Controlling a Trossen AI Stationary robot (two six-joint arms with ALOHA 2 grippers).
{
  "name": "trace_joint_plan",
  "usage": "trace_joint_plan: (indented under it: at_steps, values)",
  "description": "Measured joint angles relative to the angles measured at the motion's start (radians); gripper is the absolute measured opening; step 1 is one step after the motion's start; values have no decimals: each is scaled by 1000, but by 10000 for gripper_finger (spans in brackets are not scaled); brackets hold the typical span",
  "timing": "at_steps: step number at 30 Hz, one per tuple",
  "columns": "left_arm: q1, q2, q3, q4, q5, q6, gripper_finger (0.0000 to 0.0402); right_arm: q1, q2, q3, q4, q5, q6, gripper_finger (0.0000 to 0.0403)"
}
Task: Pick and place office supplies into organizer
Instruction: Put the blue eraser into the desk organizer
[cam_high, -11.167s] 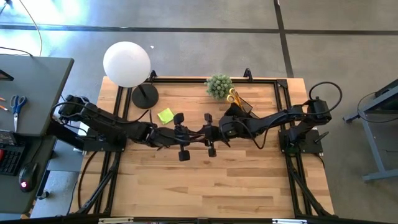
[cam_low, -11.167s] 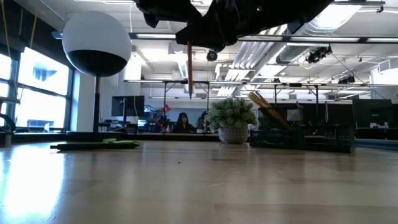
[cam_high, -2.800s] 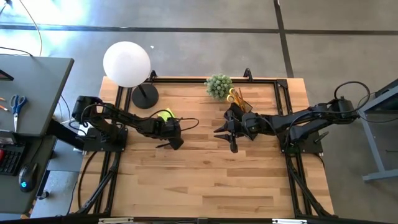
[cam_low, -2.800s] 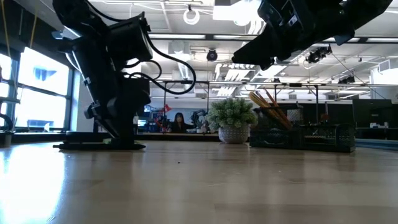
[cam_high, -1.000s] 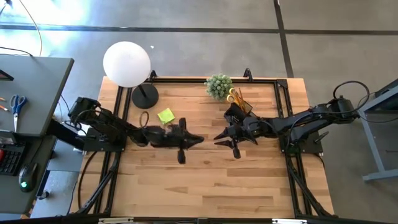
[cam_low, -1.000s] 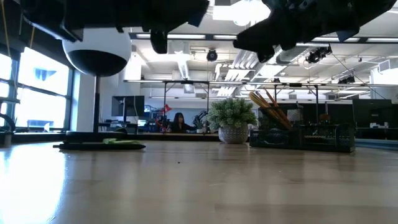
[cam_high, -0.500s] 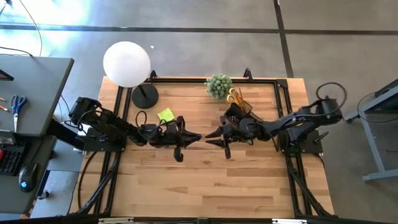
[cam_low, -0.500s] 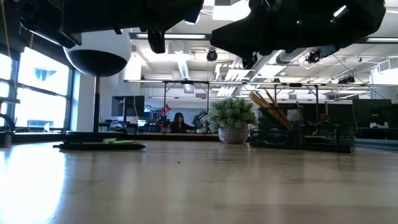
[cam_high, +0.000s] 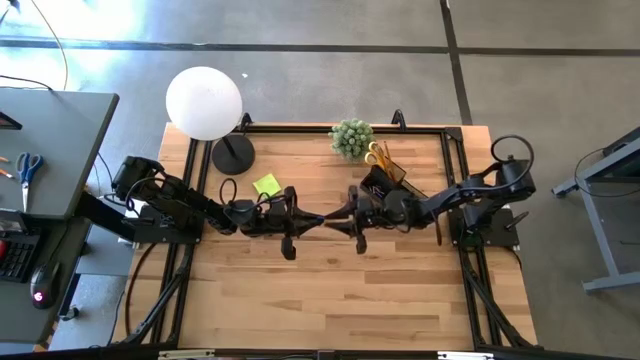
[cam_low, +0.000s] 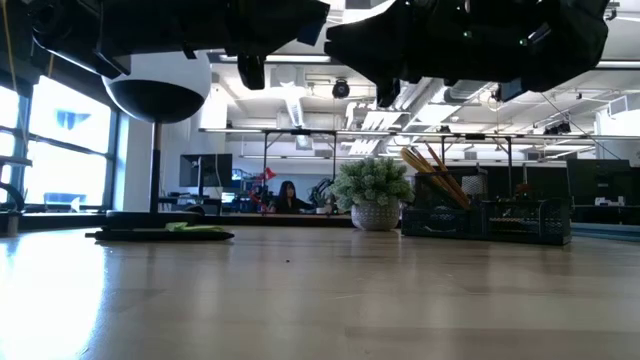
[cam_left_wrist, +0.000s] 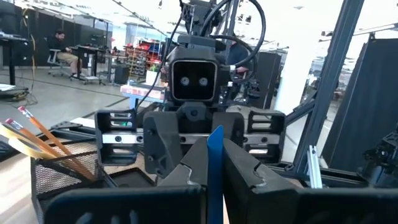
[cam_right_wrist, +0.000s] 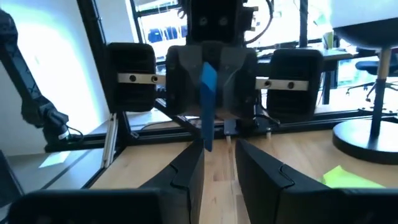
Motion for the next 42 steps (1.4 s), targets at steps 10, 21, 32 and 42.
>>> trace_joint_plan:
  at_steps: [10, 21, 32, 42]
  values:
    - [0, 14, 1, 5, 0, 26, 5, 0, 0, 72, -108, -42, -14, 87]
    - [0, 99, 77, 2, 26, 31, 5, 1, 0, 86, -176, -30, -28, 83]
    - [0, 100, 78, -44, 10, 8, 19, 24, 0, 85, -204, 16, -113, 16]
    - [-1, 62, 76, -196, -132, -29, 163, 21, -22, 85, -386, 183, -151, 9]
